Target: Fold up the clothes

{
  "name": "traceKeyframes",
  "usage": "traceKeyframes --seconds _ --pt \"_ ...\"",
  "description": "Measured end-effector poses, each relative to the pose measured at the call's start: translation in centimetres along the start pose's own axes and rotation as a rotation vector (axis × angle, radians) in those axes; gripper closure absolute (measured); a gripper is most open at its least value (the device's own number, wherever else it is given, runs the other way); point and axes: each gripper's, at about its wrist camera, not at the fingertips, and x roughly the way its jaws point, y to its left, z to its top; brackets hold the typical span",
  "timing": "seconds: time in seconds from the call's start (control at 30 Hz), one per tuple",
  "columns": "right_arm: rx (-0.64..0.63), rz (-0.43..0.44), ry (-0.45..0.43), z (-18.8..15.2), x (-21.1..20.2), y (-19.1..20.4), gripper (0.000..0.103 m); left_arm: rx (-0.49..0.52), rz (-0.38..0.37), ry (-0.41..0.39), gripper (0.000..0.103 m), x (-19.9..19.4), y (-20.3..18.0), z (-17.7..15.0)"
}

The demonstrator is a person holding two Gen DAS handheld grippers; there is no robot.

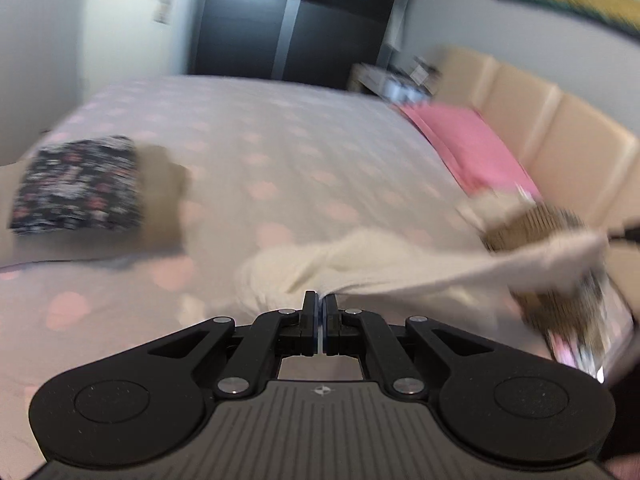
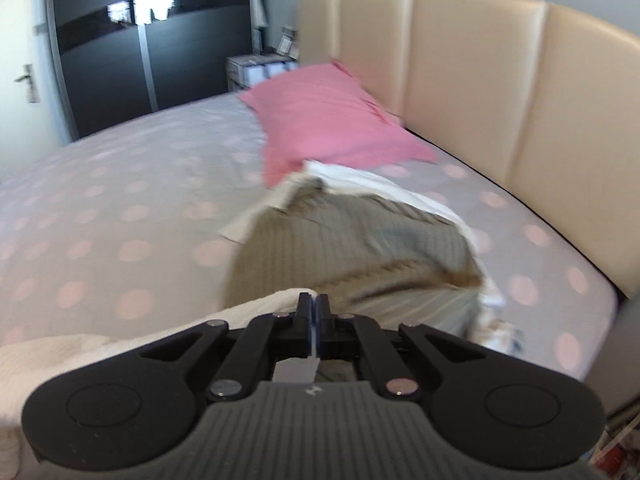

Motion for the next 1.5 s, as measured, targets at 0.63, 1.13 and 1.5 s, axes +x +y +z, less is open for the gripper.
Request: traceKeyframes --seconds 0.63,1.13,1.5 --pt "-0.054 0.048 0.154 -3.9 1.7 -0.7 0.079 0.184 -0.076 0.217 0.071 0.7 -2.8 -1.4" --pt "-0.254 0.427 0.290 -6.4 8.5 16.4 0.063 -0.139 0.029 0.306 0.055 11.9 6.5 5.3" --pt "-0.195 0.532 0.470 -6.8 16.9 25.3 0.063 -0.149 0.048 0.518 0.060 18.6 7.8 3.1"
